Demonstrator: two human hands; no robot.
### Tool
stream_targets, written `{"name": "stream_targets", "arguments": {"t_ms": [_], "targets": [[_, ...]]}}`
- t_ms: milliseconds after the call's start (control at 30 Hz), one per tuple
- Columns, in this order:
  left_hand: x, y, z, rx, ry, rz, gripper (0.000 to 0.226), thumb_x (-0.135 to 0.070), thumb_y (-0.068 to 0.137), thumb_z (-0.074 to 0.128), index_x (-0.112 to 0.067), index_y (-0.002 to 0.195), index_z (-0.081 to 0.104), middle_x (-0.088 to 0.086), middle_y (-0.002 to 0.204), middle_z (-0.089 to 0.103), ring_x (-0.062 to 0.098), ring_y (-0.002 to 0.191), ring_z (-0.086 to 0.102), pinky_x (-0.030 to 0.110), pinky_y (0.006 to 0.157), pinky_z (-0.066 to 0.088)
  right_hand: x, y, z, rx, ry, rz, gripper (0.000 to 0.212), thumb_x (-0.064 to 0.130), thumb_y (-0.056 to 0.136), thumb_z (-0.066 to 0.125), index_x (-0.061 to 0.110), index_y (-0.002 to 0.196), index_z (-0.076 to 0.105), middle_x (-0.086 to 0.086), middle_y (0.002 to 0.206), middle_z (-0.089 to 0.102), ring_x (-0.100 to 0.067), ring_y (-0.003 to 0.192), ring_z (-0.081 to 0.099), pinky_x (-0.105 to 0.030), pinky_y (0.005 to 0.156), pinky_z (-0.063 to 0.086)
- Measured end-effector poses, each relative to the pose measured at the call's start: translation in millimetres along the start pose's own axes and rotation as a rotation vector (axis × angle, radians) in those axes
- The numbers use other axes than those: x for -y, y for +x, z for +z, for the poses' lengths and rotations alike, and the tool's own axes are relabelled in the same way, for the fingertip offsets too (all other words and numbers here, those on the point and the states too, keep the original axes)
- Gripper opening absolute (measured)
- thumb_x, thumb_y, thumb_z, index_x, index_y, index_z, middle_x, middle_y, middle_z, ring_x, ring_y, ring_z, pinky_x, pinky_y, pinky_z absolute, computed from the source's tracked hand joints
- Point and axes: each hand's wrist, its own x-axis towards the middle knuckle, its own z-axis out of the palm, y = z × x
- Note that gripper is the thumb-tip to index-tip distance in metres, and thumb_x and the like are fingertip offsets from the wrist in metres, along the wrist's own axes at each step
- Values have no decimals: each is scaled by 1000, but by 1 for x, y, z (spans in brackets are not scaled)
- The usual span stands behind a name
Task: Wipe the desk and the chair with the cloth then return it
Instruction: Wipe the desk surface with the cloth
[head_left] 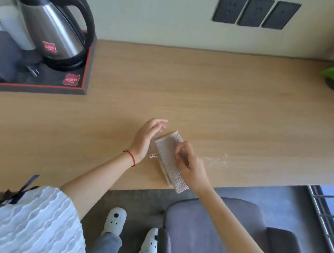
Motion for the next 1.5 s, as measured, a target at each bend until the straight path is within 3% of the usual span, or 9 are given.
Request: {"name": "stream_targets", "arguments": {"t_ms": [133,300,500,600,733,900,1133,1267,1500], "targets": [[55,0,39,-125,592,109,50,-40,92,22,-25,123,58,2,141,48,20,133,37,42,113,27,-26,-24,-9,-59,50,33,20,-9,88,50,6,95,60,2,90,52,-2,56,47,-12,56,33],[76,6,59,-173,1099,248,48,-37,88,31,-32,132,50,8,146,43,35,138,33,57,111,22,-53,-46,-37,-149,-34,52,39,14,72,79,26,103,58,5,100,52,-6,89,52,-6,72,37],[73,7,62,-159,1221,223,51,-40,88,27,-36,138,39,9,151,33,33,142,21,61,115,13,-67,-41,-41,-93,-130,-7,46,14,72,78,22,112,56,8,115,44,3,105,45,-10,84,39],[73,5,61,-169,1217,227,50,-39,90,29,-36,139,39,8,153,30,32,143,19,60,116,10,-67,-38,-29,-96,-445,-52,46,13,80,69,14,124,54,-9,150,28,-22,129,32,-32,106,31],[73,5,62,-179,1213,234,51,-40,89,27,-37,139,38,7,152,31,32,143,21,60,116,11,-71,-45,-6,-88,-829,-107,50,15,89,62,6,135,47,-14,150,37,-36,137,37,-46,107,42],[73,7,62,-203,1203,254,49,-38,88,33,-36,137,42,6,150,36,31,141,25,59,116,13,-88,-36,-26,-97,-810,-192,45,8,90,60,3,133,49,-14,142,48,-30,134,42,-46,108,41],[72,7,63,-207,1209,252,48,-34,90,29,-35,136,43,7,147,39,33,139,28,59,115,16,-125,23,-105,-194,-585,61,58,-20,79,44,6,130,54,-12,145,44,-29,140,33,-42,118,26],[70,5,62,-195,1215,240,49,-34,90,28,-35,136,43,7,148,39,33,139,27,59,115,16,-113,18,-78,-227,-491,-19,39,1,87,59,11,125,60,-9,139,51,-27,138,35,-42,113,33],[75,8,61,-213,1202,266,45,-36,93,29,-35,136,42,6,147,39,32,139,27,59,115,17,-120,-14,-63,113,-381,-335,30,19,92,58,16,121,64,-1,136,56,-15,136,41,-36,113,35]]}}
